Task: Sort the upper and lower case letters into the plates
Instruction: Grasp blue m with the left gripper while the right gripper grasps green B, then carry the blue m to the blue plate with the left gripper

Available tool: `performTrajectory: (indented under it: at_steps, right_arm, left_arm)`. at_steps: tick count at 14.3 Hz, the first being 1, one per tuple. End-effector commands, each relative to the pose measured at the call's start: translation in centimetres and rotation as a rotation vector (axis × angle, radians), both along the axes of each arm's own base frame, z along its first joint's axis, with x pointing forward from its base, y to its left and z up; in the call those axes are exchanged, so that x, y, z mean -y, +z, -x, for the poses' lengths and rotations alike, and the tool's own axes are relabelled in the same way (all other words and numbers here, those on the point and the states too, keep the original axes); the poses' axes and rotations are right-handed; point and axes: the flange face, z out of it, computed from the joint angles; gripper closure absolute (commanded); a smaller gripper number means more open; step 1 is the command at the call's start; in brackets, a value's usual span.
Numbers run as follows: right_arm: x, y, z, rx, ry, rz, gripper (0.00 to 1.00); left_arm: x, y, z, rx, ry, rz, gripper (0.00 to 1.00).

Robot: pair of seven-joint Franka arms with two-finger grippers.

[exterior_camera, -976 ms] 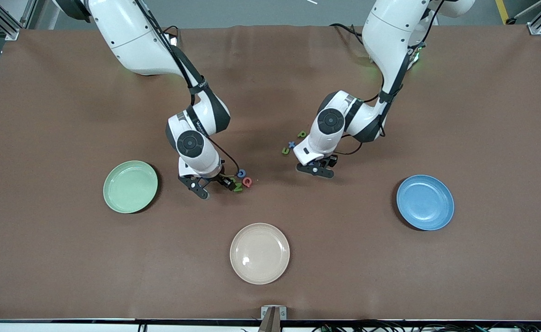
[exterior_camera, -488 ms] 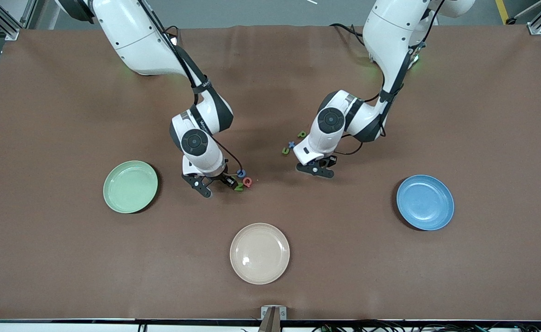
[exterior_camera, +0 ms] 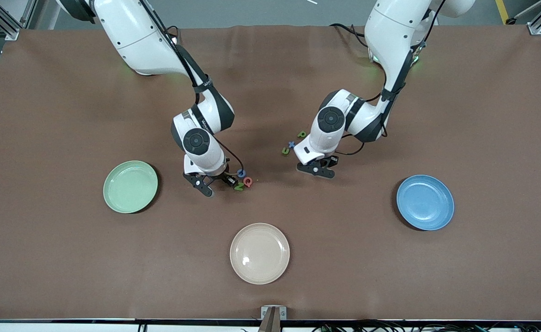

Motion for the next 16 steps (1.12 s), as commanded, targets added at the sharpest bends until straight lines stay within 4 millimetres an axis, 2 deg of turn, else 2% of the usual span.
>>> performTrajectory:
  at_steps: [1, 2, 4, 5, 6, 8, 10, 11, 12, 14, 16]
  right_arm:
    - [-0.5, 0.0, 0.1, 0.004, -0.017, -0.002, 0.37]
    - [-0.5, 0.0, 0.0, 0.004, -0.024, -0.005, 0.37]
    - [-0.7, -0.1, 0.2, 0.002, -0.047, -0.003, 0.37]
    - [-0.8, 0.0, 0.2, 0.003, -0.047, -0.004, 0.37]
    - [-0.9, 0.0, 0.3, 0.002, -0.044, -0.003, 0.39]
    - [-1.0, 0.0, 0.3, 0.000, -0.060, -0.003, 0.40]
    - [-1.2, 0.1, 0.3, -0.001, -0.076, -0.003, 0.42]
    - [-1.1, 0.0, 0.3, -0.003, -0.075, -0.002, 0.48]
    - [-1.1, 0.0, 0.3, -0.003, -0.078, -0.002, 0.59]
    - [-1.0, 0.0, 0.2, -0.005, -0.078, -0.001, 0.96]
    - [-0.4, 0.3, -0.2, -0.002, -0.073, -0.002, 1.00]
  left_arm:
    - [-3.3, 6.4, -1.9, -0.003, 0.013, -0.020, 0.82]
    - [-4.9, 8.2, -2.7, -0.006, -0.004, -0.024, 0.82]
    - [-9.5, 11.5, -4.7, -0.013, -0.043, -0.020, 0.82]
    - [-12.3, 12.7, -5.8, -0.016, -0.077, -0.017, 0.82]
    - [-15.9, 13.6, -7.1, -0.018, -0.125, -0.013, 0.82]
    - [-23.0, 14.1, -9.2, -0.024, -0.226, -0.006, 0.82]
    - [-29.4, 13.3, -10.5, -0.028, -0.292, -0.032, 0.83]
    - [-30.9, 12.9, -10.7, -0.030, -0.310, -0.061, 0.83]
    - [-31.6, 12.4, -10.9, -0.028, -0.327, -0.091, 0.83]
    - [-32.2, 10.9, -11.2, -0.032, -0.350, -0.124, 0.83]
    - [-34.4, 9.4, -11.5, -0.034, -0.347, -0.148, 0.83]
